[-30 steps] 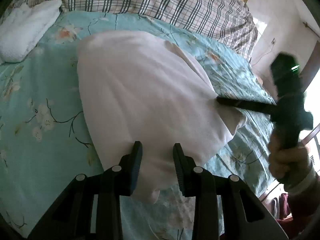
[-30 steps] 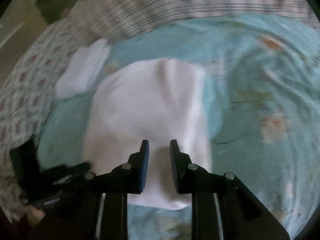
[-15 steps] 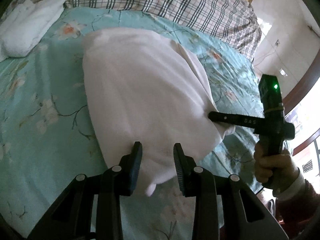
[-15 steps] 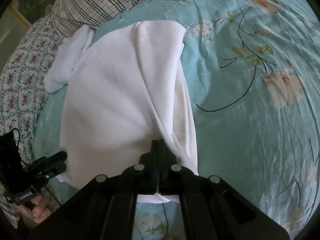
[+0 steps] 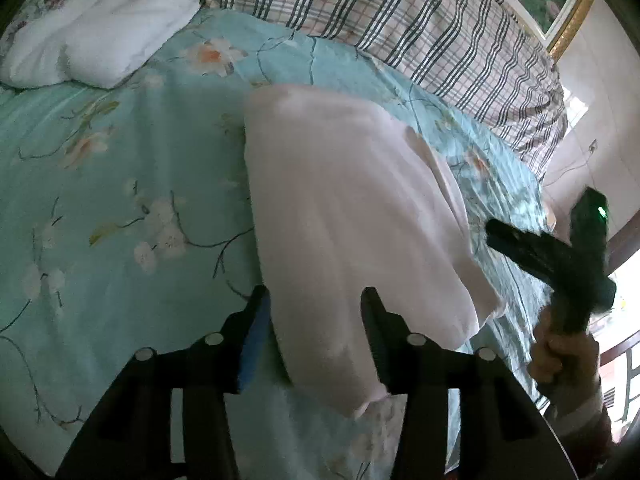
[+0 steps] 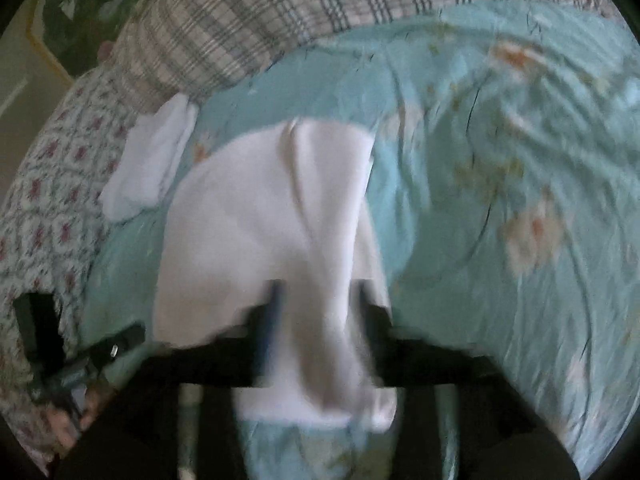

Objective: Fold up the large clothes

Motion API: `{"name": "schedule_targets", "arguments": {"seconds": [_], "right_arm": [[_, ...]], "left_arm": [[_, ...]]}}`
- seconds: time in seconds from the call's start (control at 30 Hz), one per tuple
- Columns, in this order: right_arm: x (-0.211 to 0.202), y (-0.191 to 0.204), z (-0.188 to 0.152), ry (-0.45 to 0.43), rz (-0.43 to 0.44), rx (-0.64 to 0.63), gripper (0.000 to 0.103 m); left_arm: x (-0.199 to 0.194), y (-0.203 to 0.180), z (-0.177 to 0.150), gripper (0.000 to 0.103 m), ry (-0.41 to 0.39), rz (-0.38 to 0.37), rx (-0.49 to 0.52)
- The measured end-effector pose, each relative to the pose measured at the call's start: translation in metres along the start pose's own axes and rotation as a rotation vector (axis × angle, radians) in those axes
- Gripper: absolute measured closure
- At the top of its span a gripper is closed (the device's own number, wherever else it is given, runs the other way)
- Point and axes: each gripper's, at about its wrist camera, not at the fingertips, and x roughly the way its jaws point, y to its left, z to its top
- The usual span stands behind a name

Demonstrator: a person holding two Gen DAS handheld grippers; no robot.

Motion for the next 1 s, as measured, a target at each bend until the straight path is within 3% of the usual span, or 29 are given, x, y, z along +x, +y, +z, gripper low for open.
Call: {"name": "schedule_targets", "arguments": {"seconds": [0.13,0.2,0.23,0.33,0.4,0.5,0.6,0.73,0.83,0.9,1.0], "right_arm": [[0.038,-0.005,0.018,0.059,0.035,0.054,0.051],[0.053,-0.007,0.022,0.104,0.047,0.067,0.092],[0.049,-0.005,0.023,0.081,0.047,0.065,0.096],[0.023,0.003,0.021,-0.025,0.032,0.029,0.098],[0.031,-0.003,0.016,0.005,-0.010,0.025,0.098],[0.058,-0.020,0.010,0.103,-0.005,0.088,0.097],[0.043,-0.017,0.011,0.061,-0.016,0.103,0.093],[0.009,0.010,0.009,-0.026,-0.031,0.008,0.093],[0.016,0.028,-0.004,0.035,-0.002,-0.079,0.093],[0.036,0.026,-0.014,0.096,-0.074,-0.112,0.094],[0.051,0.009,-0.021,0.122,-0.050,-0.062,0.097]], "left_arm": [[0.013,-0.005,0.003,0.052,0.027,0.015,0.011],[0.018,-0.008,0.005,0.052,0.038,0.029,0.016],[0.019,-0.008,0.005,0.051,0.039,0.030,0.021],[0.030,-0.009,0.006,0.046,0.062,0.042,0.027],[0.037,-0.008,0.006,0.041,0.068,0.046,0.024],[0.042,-0.007,0.005,0.039,0.078,0.047,0.014],[0.043,-0.006,0.004,0.039,0.079,0.051,0.012],[0.043,-0.006,0.004,0.038,0.079,0.056,0.014],[0.046,-0.008,0.005,0.037,0.075,0.067,0.022],[0.048,-0.008,0.005,0.033,0.079,0.075,0.030],[0.048,-0.008,0.004,0.033,0.080,0.086,0.035]]}}
